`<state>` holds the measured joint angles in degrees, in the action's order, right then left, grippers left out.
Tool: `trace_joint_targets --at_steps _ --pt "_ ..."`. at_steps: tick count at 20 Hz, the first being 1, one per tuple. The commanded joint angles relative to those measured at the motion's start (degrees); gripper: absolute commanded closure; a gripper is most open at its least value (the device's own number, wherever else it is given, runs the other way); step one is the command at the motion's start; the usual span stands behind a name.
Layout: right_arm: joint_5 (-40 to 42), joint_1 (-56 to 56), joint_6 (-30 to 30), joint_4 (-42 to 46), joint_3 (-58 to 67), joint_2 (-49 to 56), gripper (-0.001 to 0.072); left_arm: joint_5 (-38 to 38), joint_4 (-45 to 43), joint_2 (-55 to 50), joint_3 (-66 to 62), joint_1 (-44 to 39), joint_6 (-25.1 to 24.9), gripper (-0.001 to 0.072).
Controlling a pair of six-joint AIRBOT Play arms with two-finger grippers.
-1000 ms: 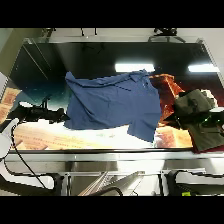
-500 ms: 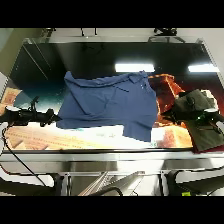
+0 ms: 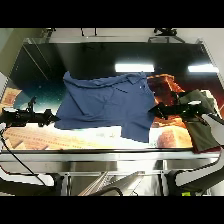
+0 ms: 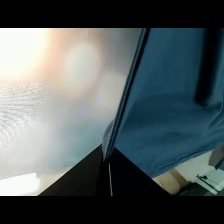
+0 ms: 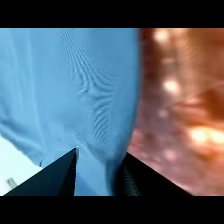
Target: Fold the shirts.
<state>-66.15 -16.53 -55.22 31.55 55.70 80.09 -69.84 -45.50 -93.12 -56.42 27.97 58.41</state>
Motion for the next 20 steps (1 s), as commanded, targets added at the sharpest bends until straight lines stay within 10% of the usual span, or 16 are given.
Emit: trace_joint_targets --at_steps 1,2,4,14,20 --pt "-3.0 1.6 0.0 2.2 0.2 0.2 0.0394 -2.1 0.0 0.0 -0.1 0.1 0.0 0.0696" --pt "-3.8 1.6 0.0 2.3 0.2 -0.2 0.06 -3.0 0.0 0.0 -0.3 0.1 0.0 0.0696" --pt "-5.4 1.7 1.0 2.0 0.8 -2.0 0.0694 -6.6 0.6 0.2 -1.6 0.0 0.1 0.0697" --pt "-15.6 1.7 -8.7 0.0 49.0 -26.6 0.0693 -17.7 33.5 33.5 -31.0 0.5 5.0 0.0698" --pt "-0.5 1.6 -6.9 2.7 68.8 -33.2 0.0695 -6.9 32.5 46.4 -62.3 14.2 8.3 0.0699"
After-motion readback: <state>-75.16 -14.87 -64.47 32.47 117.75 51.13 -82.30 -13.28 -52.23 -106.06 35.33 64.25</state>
